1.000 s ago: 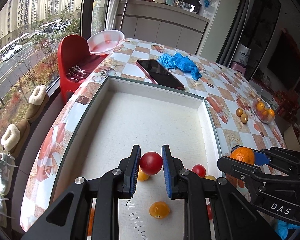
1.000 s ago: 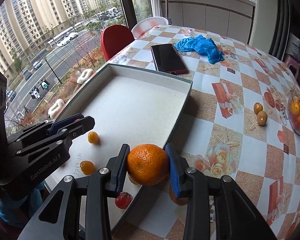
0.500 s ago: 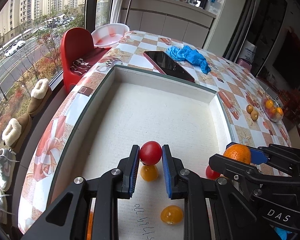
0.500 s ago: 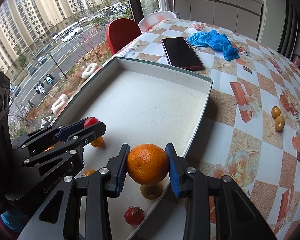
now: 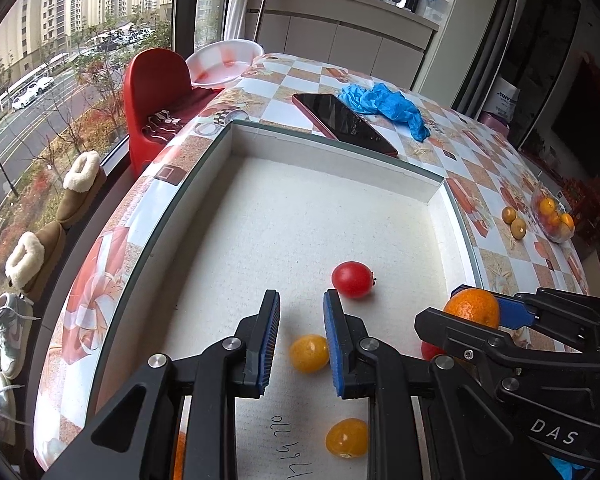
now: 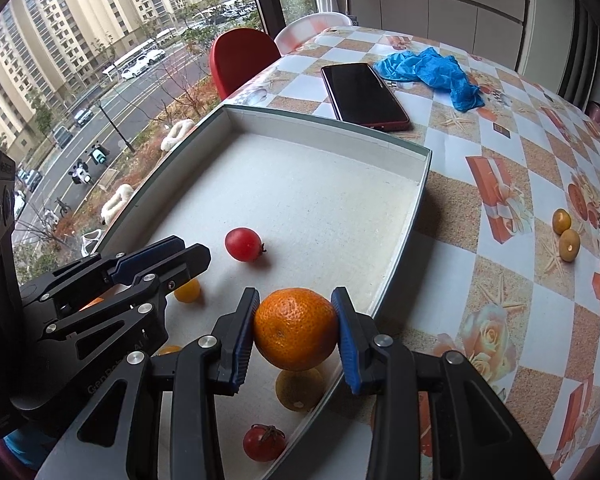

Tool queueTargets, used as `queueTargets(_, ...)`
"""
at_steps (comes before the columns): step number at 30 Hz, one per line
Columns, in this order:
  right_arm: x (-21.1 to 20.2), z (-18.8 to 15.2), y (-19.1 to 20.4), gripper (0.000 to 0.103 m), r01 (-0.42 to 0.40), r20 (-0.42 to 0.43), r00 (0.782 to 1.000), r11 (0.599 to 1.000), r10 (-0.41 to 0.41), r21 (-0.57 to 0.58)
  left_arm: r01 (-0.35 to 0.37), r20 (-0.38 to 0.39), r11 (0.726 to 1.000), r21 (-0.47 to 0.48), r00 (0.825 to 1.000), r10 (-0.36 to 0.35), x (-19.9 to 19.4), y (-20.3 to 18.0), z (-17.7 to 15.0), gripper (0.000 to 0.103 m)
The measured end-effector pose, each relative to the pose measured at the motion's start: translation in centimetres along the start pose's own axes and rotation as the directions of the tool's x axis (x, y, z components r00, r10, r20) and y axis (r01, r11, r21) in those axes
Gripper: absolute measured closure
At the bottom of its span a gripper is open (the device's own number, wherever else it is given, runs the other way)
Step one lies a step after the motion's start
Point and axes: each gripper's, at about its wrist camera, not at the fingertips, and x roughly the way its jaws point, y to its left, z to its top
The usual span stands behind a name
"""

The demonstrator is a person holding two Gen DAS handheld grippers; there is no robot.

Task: Organize fruits
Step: 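Lower the orange into the tray and open the right tool, then withdraw both tools from the tray back over the table fruits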

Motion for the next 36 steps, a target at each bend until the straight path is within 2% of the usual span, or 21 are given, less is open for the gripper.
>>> queueTargets(2, -0.2, 0.0, 0.1, 0.048, 0.002, 0.006, 1.0, 1.0, -0.001, -0.001, -0.003, -0.01, 1.0, 0.005, 1.0, 0.003, 0.2, -0.1, 0.0, 0.079)
queueTargets(3, -0.4, 0.0, 0.1, 0.046, 0.01, 0.013, 1.0, 1.0, -0.01, -0.002, -0.008, -0.013, 1.0, 0.008, 1.0, 0.008, 0.2, -0.2, 0.0, 0.079)
queueTargets(4, -0.6, 0.0, 0.1, 0.046, 0.011, 0.018, 1.0, 1.0, -0.011, -0.002, -0.014, -0.013, 1.0, 0.007, 1.0, 0.015, 0.2, -0.2, 0.0, 0.074)
queueTargets(5, -0.9, 0.0, -0.1, 0.046, 0.012, 0.024, 1.0, 1.0, -0.012, 0.004, -0.025, -0.013, 1.0, -0.001, 1.0, 0.025, 0.2, 0.0, 0.0, 0.058)
queueTargets(6, -1.2, 0.1, -0.3, 0.045, 0.003, 0.032, 0.999, 1.0, -0.004, 0.012, -0.044, -0.008, 0.999, -0.018, 0.999, 0.044, 0.0, 0.2, 0.0, 0.047)
queueTargets(7, -1.5, 0.1, -0.6, 0.042, -0.005, 0.04, 0.999, 1.0, 0.004, 0.019, -0.052, 0.003, 0.998, -0.039, 0.999, 0.052, -0.2, 0.6, 0.1, 0.032)
queueTargets(8, -1.8, 0.1, -0.7, 0.038, -0.003, 0.049, 0.999, 1.0, 0.002, 0.023, -0.044, 0.02, 0.998, -0.054, 0.999, 0.045, -0.5, 0.8, 0.1, 0.026)
queueTargets(9, -2.1, 0.2, -0.8, 0.029, 0.02, 0.057, 0.998, 1.0, -0.021, 0.024, -0.036, 0.031, 0.998, -0.059, 0.999, 0.038, -0.7, 0.9, 0.2, 0.026)
queueTargets(10, -2.4, 0.2, -0.8, 0.023, 0.035, 0.067, 0.997, 0.999, -0.036, 0.023, -0.04, 0.027, 0.998, -0.054, 0.999, 0.041, -0.8, 0.8, 0.3, 0.026)
queueTargets(12, -2.9, 0.2, -1.1, 0.023, 0.03, 0.079, 0.996, 0.999, -0.032, 0.025, -0.049, 0.008, 0.998, -0.033, 0.999, 0.049, -0.6, 0.4, 0.3, 0.025)
queueTargets(14, -3.5, 0.1, -1.6, 0.023, 0.028, 0.092, 0.995, 0.999, -0.031, 0.036, -0.083, 0.008, 0.996, -0.032, 0.996, 0.083, -0.7, 0.2, 0.2, 0.001)
queueTargets(22, -5.1, -1.0, -5.3, 0.015, 0.084, 0.11, 0.989, 0.991, -0.096, 0.106, -0.06, 0.01, 0.998, 0.004, 0.998, 0.06, -1.8, -1.7, 0.5, 0.001)
queueTargets(23, -5.3, -1.2, -5.9, 0.013, 0.094, 0.108, 0.988, 0.989, -0.107, 0.116, -0.055, 0.008, 0.998, 0.012, 0.998, 0.055, -1.9, -2.2, 0.5, 0.001)
queueTargets(24, -5.4, -1.5, -6.6, 0.004, 0.107, 0.104, 0.987, 0.986, -0.121, 0.127, -0.051, 0.005, 0.999, 0.02, 0.999, 0.051, -2.0, -2.6, 0.6, 0.001)
queueTargets(25, -5.6, -1.8, -7.3, 0.0, 0.119, 0.103, 0.986, 0.983, -0.134, 0.138, -0.047, 0.003, 0.999, 0.027, 0.999, 0.047, -2.1, -3.1, 0.7, 0.001)
queueTargets(31, -6.6, -4.2, -11.9, 0.0, 0.218, 0.076, 0.969, 0.96, -0.233, 0.174, -0.018, -0.011, 0.997, 0.073, 1.0, 0.018, -2.8, -6.2, 1.1, 0.001)
queueTargets(36, -7.2, -6.9, -17.0, 0.0, 0.266, 0.031, 0.959, 0.928, -0.283, 0.262, 0.012, -0.023, 0.991, 0.132, 1.0, -0.009, -3.2, -9.9, 1.5, 0.001)
